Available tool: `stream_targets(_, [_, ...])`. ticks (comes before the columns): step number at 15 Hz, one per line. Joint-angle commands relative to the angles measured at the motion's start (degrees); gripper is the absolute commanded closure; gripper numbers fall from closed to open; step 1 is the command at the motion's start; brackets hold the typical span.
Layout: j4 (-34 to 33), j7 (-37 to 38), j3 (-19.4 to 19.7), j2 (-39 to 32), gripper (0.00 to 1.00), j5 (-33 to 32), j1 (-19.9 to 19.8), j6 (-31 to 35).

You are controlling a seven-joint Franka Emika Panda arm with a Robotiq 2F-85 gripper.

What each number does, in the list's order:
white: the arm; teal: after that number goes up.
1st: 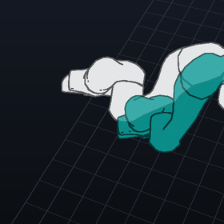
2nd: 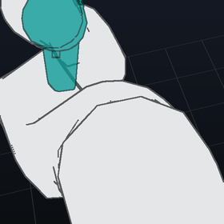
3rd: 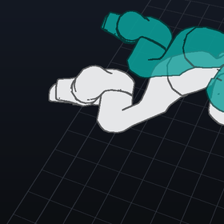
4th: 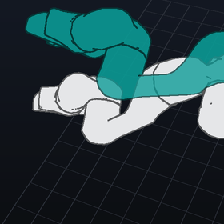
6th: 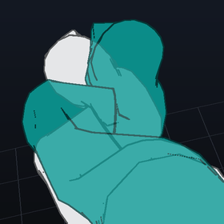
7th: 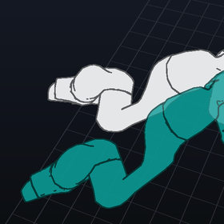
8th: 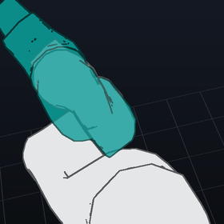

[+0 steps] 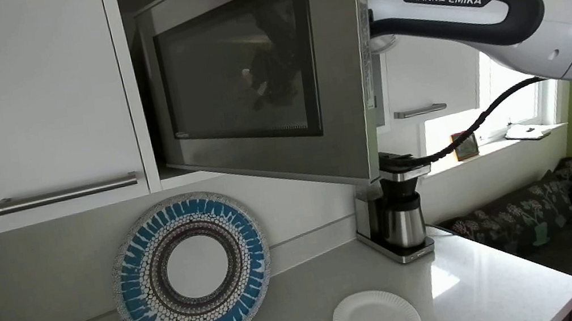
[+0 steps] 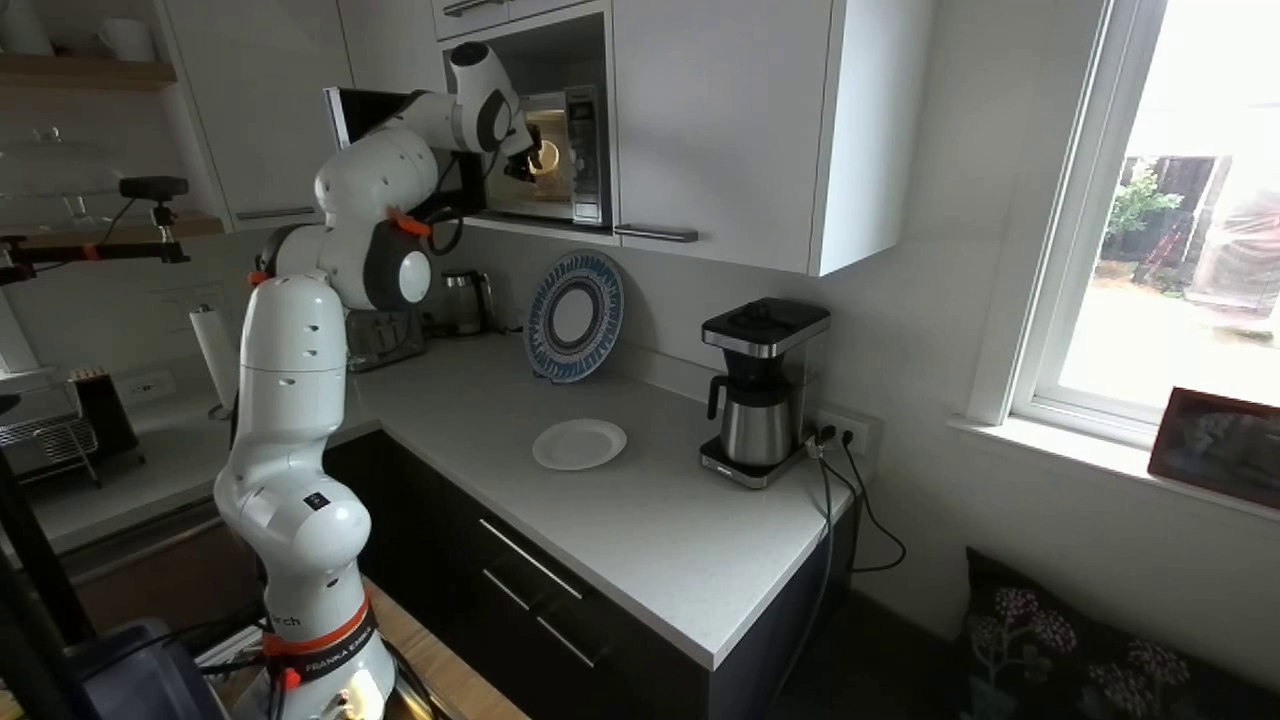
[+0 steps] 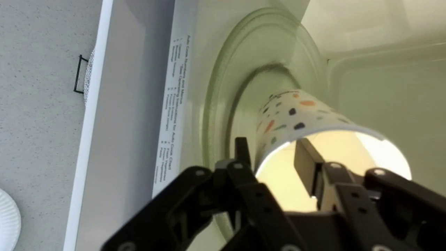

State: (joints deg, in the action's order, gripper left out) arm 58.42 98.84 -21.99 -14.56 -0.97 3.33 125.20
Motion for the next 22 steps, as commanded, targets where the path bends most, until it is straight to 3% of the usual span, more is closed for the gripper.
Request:
stream_targets(1, [-2.35,0.50,0.23,-1.85,0.65,-0.46,0.30,0.55])
stream_targets(3, [-3.29,-0.06,0.09,-2.80,0.67,0.13,0.16,1.19])
stream_targets(5, [-4.12,0.30,0.27,-3.50,0.92,-0.34,0.28,1.41])
stream_targets(7, [-5.00,0.24,0.29,-4.02,1.00,-0.51,0.39,1.55])
stream_targets(16, [-7.63,-8.63,0.38,-3.46,0.99,-5.29,0.45,-4.59])
stream_targets(17, [-8.34,-9.48,0.31,-3.57,0.93,-5.62,0.50,-6.38])
stream_targets(18, [-8.94,-10.26,0.33,-3.74,0.71,-6.23,0.64,-7.58])
stream_targets(20, [-10.22,-12.50,0.11,-4.37,0.68,-7.03,0.91,-9.32])
stream_targets(22, [-10.93,-14.41,0.07,-4.94,0.54,-7.74,1.23,-10.21])
